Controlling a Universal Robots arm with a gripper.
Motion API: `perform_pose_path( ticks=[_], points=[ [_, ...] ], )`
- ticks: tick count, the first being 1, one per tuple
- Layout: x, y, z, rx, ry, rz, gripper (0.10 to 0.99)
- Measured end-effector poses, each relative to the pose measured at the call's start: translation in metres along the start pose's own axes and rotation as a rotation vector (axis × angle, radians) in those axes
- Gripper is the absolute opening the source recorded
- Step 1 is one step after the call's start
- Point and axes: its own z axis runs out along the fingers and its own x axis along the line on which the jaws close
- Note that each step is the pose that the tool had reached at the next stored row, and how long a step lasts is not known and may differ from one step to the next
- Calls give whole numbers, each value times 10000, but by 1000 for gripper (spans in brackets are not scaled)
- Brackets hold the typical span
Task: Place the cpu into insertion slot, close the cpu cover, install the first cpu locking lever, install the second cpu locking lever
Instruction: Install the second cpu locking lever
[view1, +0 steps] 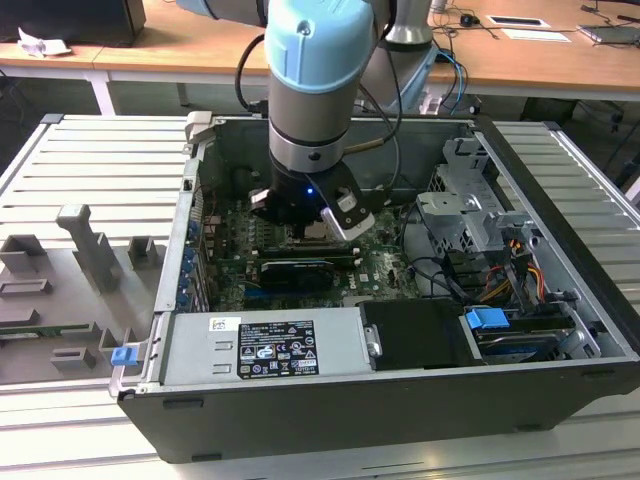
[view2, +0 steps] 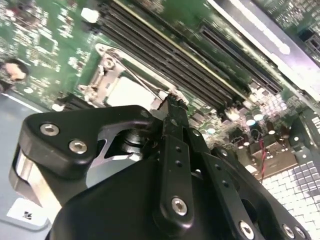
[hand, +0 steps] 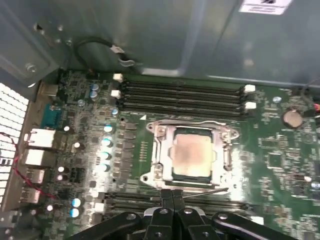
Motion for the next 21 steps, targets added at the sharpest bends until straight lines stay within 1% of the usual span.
perform_pose_path(
  ticks=[3, 5, 7, 8, 9, 10, 13, 14, 15, 17, 18, 21],
  points=[
    [9, -16, 57, 1, 2, -3, 106],
    [17, -33, 119, 0, 2, -3, 106],
    [27, -42, 156, -1, 1, -1, 106],
    [57, -65, 179, -7, 3, -3, 106],
    [88, -102, 197, -94, -5, -4, 106],
    [106, -131, 218, -233, -18, -3, 106],
    [116, -155, 264, -303, -23, -2, 106],
    [118, -162, 286, -363, -26, -2, 106],
    [119, -167, 309, -458, -36, -3, 106],
    [120, -174, 332, -507, -40, -3, 106],
    [125, -177, 341, -604, -47, -4, 106],
    [153, -177, 351, -845, -67, -3, 106]
  ],
)
